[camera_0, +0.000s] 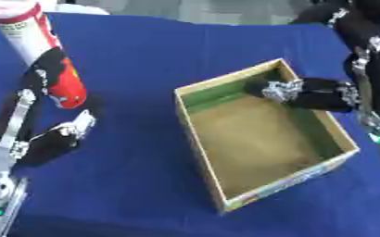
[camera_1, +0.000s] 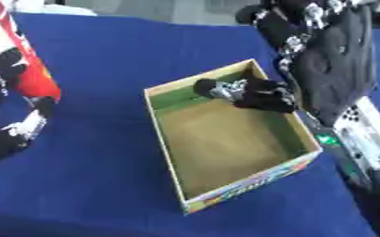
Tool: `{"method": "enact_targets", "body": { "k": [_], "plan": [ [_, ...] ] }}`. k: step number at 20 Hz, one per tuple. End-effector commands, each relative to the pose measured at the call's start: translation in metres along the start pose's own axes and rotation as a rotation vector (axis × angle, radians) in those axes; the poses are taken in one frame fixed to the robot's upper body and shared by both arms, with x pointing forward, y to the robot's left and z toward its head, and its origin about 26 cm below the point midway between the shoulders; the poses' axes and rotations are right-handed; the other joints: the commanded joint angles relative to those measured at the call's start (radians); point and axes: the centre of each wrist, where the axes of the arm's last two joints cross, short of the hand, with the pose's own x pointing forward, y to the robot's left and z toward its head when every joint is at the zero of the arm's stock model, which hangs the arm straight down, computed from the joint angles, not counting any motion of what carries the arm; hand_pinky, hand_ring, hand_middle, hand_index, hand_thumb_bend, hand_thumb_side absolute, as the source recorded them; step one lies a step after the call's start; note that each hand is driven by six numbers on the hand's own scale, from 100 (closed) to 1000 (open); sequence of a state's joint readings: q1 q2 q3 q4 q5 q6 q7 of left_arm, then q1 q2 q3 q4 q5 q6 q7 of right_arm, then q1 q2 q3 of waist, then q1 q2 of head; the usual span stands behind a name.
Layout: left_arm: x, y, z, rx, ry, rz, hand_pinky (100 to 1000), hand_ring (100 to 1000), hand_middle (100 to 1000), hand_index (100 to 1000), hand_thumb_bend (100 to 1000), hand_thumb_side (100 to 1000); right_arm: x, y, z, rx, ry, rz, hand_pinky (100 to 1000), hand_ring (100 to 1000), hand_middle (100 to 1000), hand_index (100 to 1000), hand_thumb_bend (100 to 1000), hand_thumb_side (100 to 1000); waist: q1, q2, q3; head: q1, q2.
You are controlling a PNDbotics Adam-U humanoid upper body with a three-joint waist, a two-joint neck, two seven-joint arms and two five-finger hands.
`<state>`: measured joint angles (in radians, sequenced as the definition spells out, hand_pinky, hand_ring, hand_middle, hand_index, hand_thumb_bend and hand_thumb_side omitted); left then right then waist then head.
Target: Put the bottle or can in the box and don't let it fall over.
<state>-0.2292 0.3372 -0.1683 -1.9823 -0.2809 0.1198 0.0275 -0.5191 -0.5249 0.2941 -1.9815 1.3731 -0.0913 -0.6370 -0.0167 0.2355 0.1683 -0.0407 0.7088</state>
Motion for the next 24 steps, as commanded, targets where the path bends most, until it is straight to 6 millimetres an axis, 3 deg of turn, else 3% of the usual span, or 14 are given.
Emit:
{"method": "enact_targets", "body": {
  "k": [1, 3, 5, 6, 8, 10, 14, 24],
  "plan": [
    [0.0058, 0.0069, -0.0029, 0.019, -0.026, -0.003, 1000, 970, 1000, 971, 416, 412, -0.0032, -0.0049, -0.0048, -0.057, -0.004, 0.018, 598, 476, 381, 516, 1000, 541, 0.001, -0.009, 0.002, -0.002, -0.008],
    [0.0068, 0.0069, -0.0041, 0.026, -0.024, 0.013, 1000, 969, 1000, 969, 385, 449, -0.0034, -0.0050, -0.0043, -0.072, 0.018, 0.009, 611, 479, 407, 491, 1000, 541, 0.001, -0.008, 0.003, -0.001, -0.008],
    [0.0086, 0.0073, -0.0064, 0.031, -0.029, 0.033, 1000, 967, 1000, 966, 265, 530, -0.0048, -0.0052, -0.0042, -0.086, 0.048, -0.017, 623, 486, 425, 493, 1000, 545, 0.002, -0.008, 0.004, 0.001, -0.006],
    [0.0092, 0.0077, -0.0073, 0.031, -0.031, 0.040, 1000, 965, 1000, 965, 172, 622, -0.0056, -0.0054, -0.0041, -0.094, 0.059, -0.031, 634, 498, 424, 511, 1000, 540, 0.003, -0.008, 0.005, 0.002, -0.006],
    [0.0100, 0.0085, -0.0084, 0.032, -0.037, 0.063, 1000, 963, 1000, 962, 118, 656, -0.0063, -0.0056, -0.0024, -0.124, 0.084, -0.066, 636, 508, 381, 529, 1000, 527, 0.003, -0.007, 0.005, 0.004, -0.008],
    [0.0097, 0.0094, -0.0082, 0.033, -0.039, 0.073, 1000, 963, 1000, 962, 145, 619, -0.0071, -0.0059, -0.0006, -0.145, 0.090, -0.083, 626, 499, 356, 520, 1000, 553, 0.002, -0.006, 0.004, 0.005, -0.009],
    [0.0100, 0.0096, -0.0086, 0.033, -0.041, 0.079, 1000, 961, 1000, 960, 306, 429, -0.0081, -0.0062, -0.0004, -0.169, 0.091, -0.102, 580, 455, 346, 499, 1000, 559, 0.001, -0.006, 0.003, 0.005, -0.008],
    [0.0092, 0.0087, -0.0073, 0.051, 0.011, 0.100, 1000, 969, 1000, 963, 461, 447, -0.0080, -0.0060, -0.0028, -0.169, 0.093, -0.095, 547, 418, 313, 476, 1000, 543, 0.000, -0.002, 0.007, -0.001, -0.013]
  ]
}}
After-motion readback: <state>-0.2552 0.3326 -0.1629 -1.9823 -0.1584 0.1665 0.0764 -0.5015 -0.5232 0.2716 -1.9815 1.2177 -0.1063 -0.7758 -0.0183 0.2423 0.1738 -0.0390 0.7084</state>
